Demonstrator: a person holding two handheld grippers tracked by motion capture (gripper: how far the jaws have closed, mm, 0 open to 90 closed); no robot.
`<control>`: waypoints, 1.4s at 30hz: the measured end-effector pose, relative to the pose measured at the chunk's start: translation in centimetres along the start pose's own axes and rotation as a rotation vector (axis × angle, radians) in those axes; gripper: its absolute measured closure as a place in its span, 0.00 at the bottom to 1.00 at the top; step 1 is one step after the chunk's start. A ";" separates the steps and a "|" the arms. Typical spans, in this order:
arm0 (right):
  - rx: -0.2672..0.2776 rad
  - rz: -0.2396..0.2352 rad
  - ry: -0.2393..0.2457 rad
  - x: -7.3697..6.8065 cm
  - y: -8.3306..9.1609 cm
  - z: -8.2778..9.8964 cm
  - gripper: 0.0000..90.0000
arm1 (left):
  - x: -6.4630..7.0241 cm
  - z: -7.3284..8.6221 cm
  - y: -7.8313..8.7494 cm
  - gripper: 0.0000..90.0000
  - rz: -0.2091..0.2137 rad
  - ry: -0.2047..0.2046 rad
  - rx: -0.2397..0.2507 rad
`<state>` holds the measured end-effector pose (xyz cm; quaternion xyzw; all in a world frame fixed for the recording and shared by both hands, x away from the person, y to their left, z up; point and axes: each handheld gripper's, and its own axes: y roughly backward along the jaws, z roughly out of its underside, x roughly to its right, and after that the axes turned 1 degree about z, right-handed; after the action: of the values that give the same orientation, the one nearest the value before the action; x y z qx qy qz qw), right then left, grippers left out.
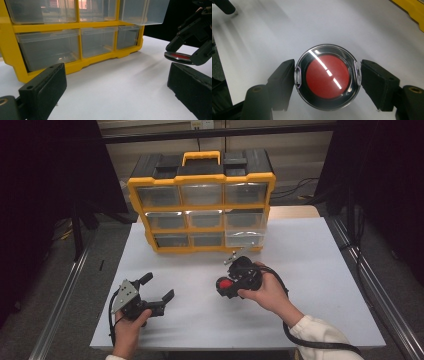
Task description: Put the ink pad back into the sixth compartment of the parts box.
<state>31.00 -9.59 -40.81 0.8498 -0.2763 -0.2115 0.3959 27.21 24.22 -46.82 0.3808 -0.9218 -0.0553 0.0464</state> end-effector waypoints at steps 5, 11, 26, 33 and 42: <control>-0.016 -0.009 -0.017 0.1 0.5 -0.2 0.33 | 0.0 0.0 0.0 0.03 0.002 0.011 0.002; -0.045 0.001 -0.033 0.5 1.4 -0.7 0.33 | 0.1 0.0 0.0 0.03 0.000 0.009 0.002; -0.086 0.033 -0.031 1.5 3.5 -2.2 0.33 | 0.0 0.0 0.0 0.03 0.009 0.008 0.005; -0.098 0.047 -0.031 1.7 4.4 -2.8 0.33 | 0.1 0.0 -0.1 0.03 0.008 0.018 0.013; -0.114 0.056 -0.027 1.9 5.2 -3.6 0.33 | 0.0 0.0 0.0 0.03 0.010 0.009 0.005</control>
<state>32.99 -11.61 -34.81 0.8148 -0.2928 -0.2273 0.4457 27.21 24.20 -46.80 0.3765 -0.9237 -0.0512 0.0497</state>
